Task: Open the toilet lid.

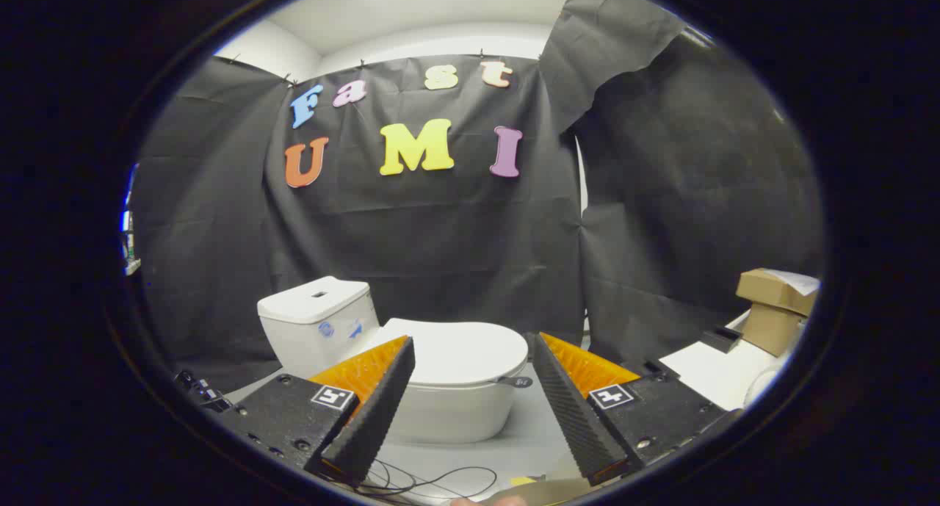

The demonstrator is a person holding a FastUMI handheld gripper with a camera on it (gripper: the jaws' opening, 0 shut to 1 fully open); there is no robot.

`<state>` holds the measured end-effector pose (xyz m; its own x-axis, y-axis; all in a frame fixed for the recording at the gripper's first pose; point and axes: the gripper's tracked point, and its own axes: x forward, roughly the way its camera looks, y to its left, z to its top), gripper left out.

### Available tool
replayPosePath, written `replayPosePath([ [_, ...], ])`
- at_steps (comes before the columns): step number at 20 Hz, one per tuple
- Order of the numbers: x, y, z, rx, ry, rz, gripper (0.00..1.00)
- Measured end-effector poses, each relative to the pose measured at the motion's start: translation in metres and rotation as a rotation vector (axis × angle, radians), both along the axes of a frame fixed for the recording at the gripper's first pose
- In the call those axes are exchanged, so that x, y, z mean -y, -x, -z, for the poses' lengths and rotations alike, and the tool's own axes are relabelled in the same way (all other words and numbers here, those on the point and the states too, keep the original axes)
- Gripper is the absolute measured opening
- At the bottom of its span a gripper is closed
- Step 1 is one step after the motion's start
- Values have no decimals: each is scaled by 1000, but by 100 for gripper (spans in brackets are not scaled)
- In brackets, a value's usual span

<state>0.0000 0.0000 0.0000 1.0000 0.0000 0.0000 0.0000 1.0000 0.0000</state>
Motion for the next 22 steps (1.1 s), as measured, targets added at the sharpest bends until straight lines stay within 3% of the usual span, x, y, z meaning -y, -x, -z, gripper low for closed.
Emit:
replayPosePath([
  [16, -2, -9, -2, -12, -1, 0, 100],
  [22, 7, -34, 5, -55, -12, 4, 100],
])
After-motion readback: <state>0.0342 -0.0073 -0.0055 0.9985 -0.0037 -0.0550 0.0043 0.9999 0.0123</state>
